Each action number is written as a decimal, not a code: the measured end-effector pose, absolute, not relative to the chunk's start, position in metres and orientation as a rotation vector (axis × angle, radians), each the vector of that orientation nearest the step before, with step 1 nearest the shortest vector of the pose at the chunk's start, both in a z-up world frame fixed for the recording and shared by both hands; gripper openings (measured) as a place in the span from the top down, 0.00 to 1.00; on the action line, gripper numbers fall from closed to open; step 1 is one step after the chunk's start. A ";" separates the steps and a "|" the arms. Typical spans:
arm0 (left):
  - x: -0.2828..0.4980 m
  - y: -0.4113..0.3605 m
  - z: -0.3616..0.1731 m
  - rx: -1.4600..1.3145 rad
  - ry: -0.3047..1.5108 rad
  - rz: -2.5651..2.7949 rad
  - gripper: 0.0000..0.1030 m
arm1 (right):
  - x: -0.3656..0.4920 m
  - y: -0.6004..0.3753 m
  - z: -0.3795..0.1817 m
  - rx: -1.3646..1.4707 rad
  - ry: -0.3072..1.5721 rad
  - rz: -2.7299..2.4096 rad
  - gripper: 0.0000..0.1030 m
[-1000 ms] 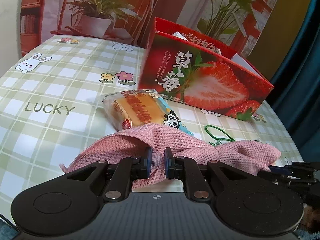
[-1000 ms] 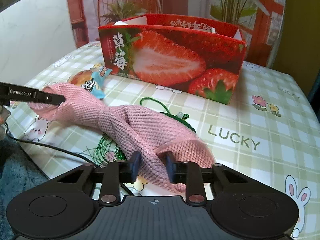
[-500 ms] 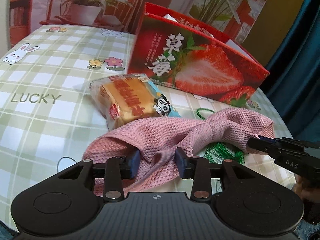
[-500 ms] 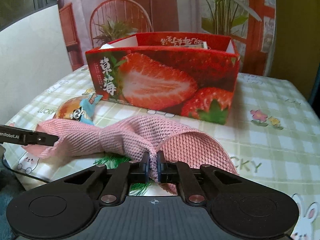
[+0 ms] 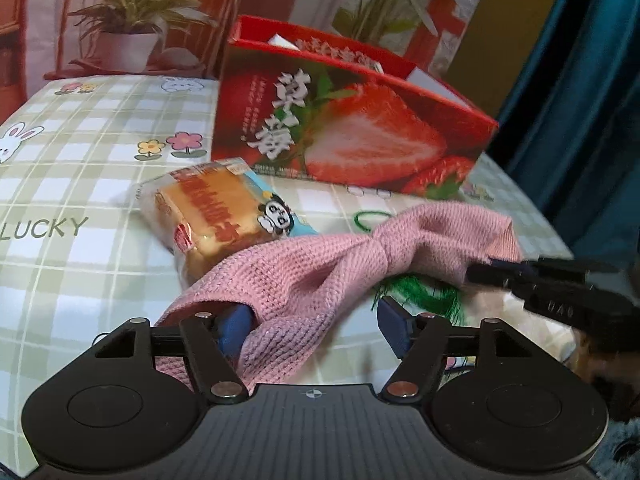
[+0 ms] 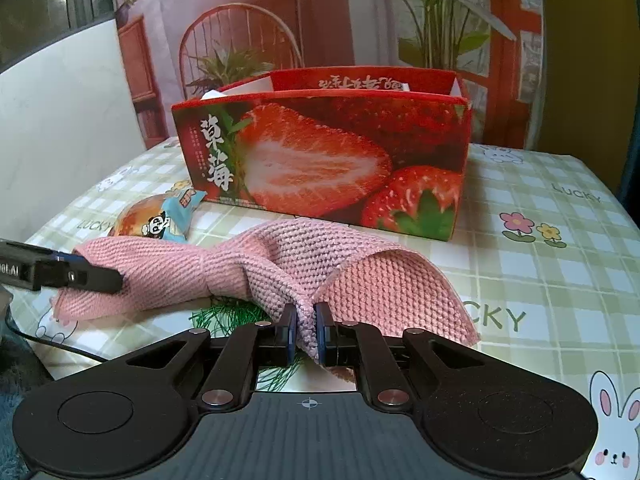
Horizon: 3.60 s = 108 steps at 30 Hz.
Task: Organize soft objects
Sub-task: 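Lift the pink knitted cloth with both grippers and lower it into the red box, then open both grippers to release the pink cloth and withdraw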
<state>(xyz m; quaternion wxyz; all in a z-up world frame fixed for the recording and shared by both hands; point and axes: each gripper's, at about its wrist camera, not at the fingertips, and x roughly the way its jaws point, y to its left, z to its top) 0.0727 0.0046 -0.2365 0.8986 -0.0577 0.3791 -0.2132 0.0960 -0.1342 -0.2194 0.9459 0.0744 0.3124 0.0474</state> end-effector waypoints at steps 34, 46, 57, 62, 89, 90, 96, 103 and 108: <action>0.070 0.019 -0.234 -0.174 0.708 -0.409 0.78 | 0.098 -0.134 -0.222 0.155 0.554 0.144 0.93; 0.055 0.016 -0.193 -0.120 0.509 -0.412 0.78 | 0.070 -0.134 -0.184 0.094 0.341 0.155 0.94; 0.084 -0.002 -0.126 -0.033 0.342 -0.434 0.78 | 0.089 -0.140 -0.129 0.003 0.217 0.166 0.94; 0.120 -0.010 -0.104 -0.044 0.323 -0.436 0.78 | 0.117 -0.150 -0.106 -0.008 0.184 0.156 0.94; 0.331 -0.064 -0.128 -0.002 0.555 -0.381 0.78 | 0.338 -0.197 -0.111 0.069 0.466 0.062 0.94; 0.335 -0.065 -0.131 0.001 0.566 -0.377 0.78 | 0.343 -0.199 -0.114 0.065 0.484 0.051 0.94; 0.346 -0.066 -0.148 0.023 0.623 -0.376 0.77 | 0.358 -0.212 -0.127 0.118 0.562 0.017 0.94; 0.332 -0.062 -0.138 0.027 0.586 -0.398 0.22 | 0.356 -0.205 -0.125 0.080 0.587 -0.017 0.74; 0.310 -0.064 -0.131 0.068 0.555 -0.382 0.00 | 0.342 -0.195 -0.118 0.021 0.565 -0.032 0.41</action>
